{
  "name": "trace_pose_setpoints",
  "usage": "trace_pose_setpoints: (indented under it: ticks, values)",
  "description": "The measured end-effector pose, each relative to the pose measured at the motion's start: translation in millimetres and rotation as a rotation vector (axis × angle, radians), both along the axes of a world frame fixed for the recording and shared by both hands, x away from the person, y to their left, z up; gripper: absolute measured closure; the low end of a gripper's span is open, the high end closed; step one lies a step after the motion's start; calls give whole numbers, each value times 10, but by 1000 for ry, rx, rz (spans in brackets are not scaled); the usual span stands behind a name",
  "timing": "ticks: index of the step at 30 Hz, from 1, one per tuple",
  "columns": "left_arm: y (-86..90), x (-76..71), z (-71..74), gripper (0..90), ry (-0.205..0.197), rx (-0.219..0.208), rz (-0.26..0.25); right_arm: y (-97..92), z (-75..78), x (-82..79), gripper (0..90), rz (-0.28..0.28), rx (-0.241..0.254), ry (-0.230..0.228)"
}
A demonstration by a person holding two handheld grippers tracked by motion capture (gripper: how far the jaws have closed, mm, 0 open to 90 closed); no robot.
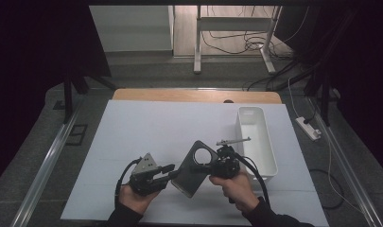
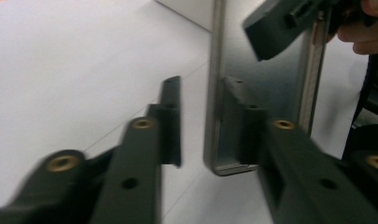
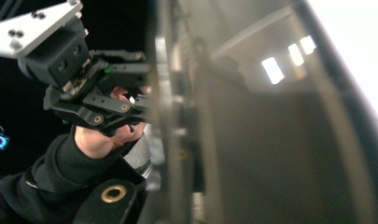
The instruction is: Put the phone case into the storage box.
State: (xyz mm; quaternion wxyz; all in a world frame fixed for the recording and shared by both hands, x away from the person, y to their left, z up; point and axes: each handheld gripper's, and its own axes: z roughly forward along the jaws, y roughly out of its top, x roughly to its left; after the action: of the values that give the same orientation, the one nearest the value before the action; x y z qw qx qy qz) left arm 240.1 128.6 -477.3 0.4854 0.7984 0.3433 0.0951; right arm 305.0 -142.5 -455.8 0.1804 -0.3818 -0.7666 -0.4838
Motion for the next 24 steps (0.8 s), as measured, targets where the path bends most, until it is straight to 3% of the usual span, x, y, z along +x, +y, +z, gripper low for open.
trace_pose_setpoints:
  ticks: [5, 6, 7, 10, 14, 18, 24]
  values:
    - [80, 49, -38, 376, 35, -42, -31, 5, 11, -13, 862, 29, -19, -41]
    - [97, 60, -64, 376, 43, -53, -49, 7, 11, -17, 862, 51, -26, -55]
    - [104, 80, -92, 291, 65, -68, -75, 12, 20, -35, 862, 69, -60, -93]
    - [98, 97, -108, 194, 87, -82, -105, 16, 26, -46, 862, 79, -70, -123]
    - [67, 107, -133, 98, 114, -84, -157, 23, 59, -81, 861, 106, -109, -190]
    - [35, 134, -191, 81, 154, -63, -189, 37, 82, -111, 862, 127, -130, -232]
    - [-9, 135, -225, 9, 149, -54, -241, 57, 87, -134, 861, 157, -152, -265]
